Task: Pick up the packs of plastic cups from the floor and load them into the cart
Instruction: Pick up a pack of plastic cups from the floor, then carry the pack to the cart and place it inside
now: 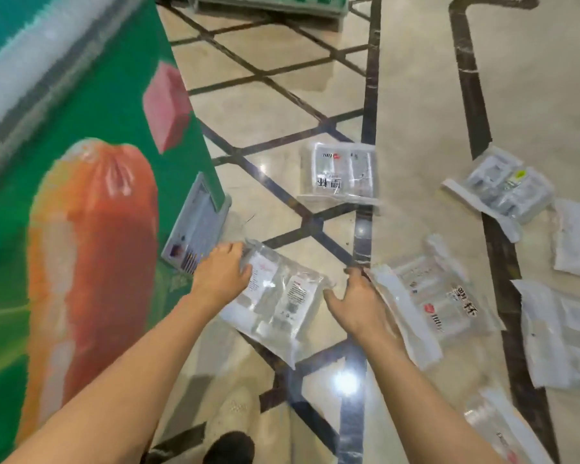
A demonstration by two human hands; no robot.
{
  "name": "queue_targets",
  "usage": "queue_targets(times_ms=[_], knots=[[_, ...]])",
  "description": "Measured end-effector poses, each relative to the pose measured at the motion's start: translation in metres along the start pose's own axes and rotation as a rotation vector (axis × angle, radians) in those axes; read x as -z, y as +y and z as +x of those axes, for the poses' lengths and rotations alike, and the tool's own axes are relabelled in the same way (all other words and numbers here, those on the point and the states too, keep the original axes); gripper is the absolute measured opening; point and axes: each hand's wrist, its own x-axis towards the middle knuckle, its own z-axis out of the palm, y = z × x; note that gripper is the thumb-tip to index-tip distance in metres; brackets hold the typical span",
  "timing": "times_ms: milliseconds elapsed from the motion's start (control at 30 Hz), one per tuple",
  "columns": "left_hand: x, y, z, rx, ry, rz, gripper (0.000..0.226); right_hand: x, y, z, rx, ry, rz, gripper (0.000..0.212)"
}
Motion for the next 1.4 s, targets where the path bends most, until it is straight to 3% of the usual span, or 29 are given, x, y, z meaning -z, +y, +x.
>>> queue_targets(times_ms=[200, 367, 533, 633, 733, 867, 1033, 1133, 1400], knots=[[-0.142, -0.052, 0.111, 0.009, -0.064, -0.099, 0.059, -0.145, 0.047, 0.106, -0.116, -0.031, 0.171, 0.069], [-0.212, -0.081, 0.163, 0.079, -0.143, -0.139, 0.075, -0.22, 0.08, 0.151, -0.294, -0.079, 0.35, 0.084], [-0.251, -0.108, 0.181, 0.199, -0.27, -0.266, 0.091, -0.255, 0.101, 0.163, -0.556, -0.179, 0.735, 0.084], [-0.258, -0.113, 0.181, 0.203, -0.261, -0.306, 0.091, -0.264, 0.103, 0.162, -0.596, -0.212, 0.885, 0.069], [-0.255, -0.112, 0.178, 0.224, -0.227, -0.376, 0.092, -0.26, 0.099, 0.161, -0.58, -0.148, 0.909, 0.068], [-0.226, -0.101, 0.169, 0.177, -0.154, -0.477, 0.091, -0.229, 0.088, 0.157, -0.501, -0.053, 0.908, 0.068], [-0.139, -0.055, 0.14, 0.128, -0.032, -0.532, 0.097, -0.145, 0.062, 0.131, -0.384, 0.074, 0.909, 0.072], [-0.061, -0.017, 0.111, 0.053, 0.027, -0.504, 0.109, -0.066, 0.04, 0.095, -0.302, 0.171, 0.899, 0.07], [0.194, 0.11, -0.007, -0.273, 0.117, -0.584, 0.085, 0.193, -0.011, -0.048, -0.169, 0.42, 0.912, 0.092]])
